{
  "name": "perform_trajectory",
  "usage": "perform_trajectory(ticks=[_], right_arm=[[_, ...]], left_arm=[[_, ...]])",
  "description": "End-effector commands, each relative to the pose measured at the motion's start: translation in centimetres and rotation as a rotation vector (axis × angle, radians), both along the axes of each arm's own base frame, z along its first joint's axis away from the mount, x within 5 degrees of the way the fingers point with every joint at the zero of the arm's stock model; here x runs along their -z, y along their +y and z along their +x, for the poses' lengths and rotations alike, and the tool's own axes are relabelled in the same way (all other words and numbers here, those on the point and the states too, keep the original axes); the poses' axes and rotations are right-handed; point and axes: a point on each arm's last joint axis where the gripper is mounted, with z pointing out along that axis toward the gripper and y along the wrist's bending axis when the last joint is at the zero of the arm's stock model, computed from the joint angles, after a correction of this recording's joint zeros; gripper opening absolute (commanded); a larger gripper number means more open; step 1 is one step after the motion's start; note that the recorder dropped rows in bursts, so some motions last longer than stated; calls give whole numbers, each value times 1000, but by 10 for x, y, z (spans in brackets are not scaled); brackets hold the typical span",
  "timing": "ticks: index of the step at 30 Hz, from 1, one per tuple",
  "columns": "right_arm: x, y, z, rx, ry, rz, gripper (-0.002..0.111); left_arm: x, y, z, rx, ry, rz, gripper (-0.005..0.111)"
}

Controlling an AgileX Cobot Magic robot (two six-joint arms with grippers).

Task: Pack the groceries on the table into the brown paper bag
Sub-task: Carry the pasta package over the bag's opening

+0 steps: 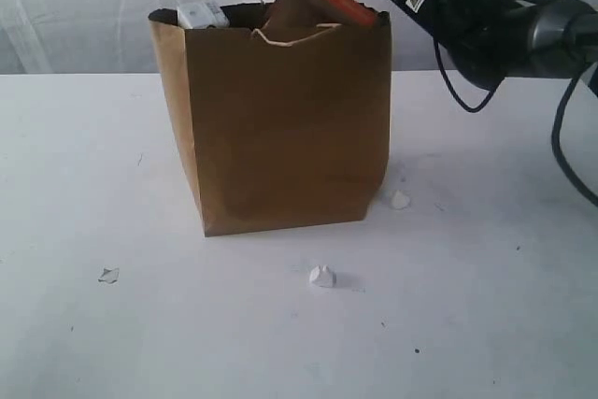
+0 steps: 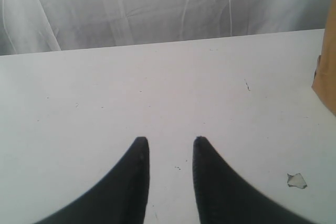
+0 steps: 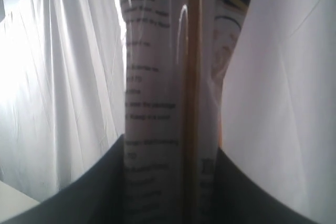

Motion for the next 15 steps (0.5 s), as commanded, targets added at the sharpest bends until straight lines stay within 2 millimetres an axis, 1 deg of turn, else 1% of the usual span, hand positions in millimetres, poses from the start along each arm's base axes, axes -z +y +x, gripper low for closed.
perform_trajectory(ticks=[1, 4, 6, 12, 15], right_arm=[[19, 5, -1, 22, 47, -153, 0], [23, 2, 3, 76, 86, -223, 0], [23, 1, 3, 109, 82, -275, 0], [10, -1, -1, 128, 55, -322, 0], [7, -2, -6, 128, 57, -328, 0]], left_arm=[[1, 0, 0, -4, -3, -11, 35], [1, 0, 0, -4, -3, -9, 35], [1, 0, 0, -4, -3, -9, 35], [1, 0, 0, -4, -3, -9, 35], [1, 0, 0, -4, -3, -9, 35]])
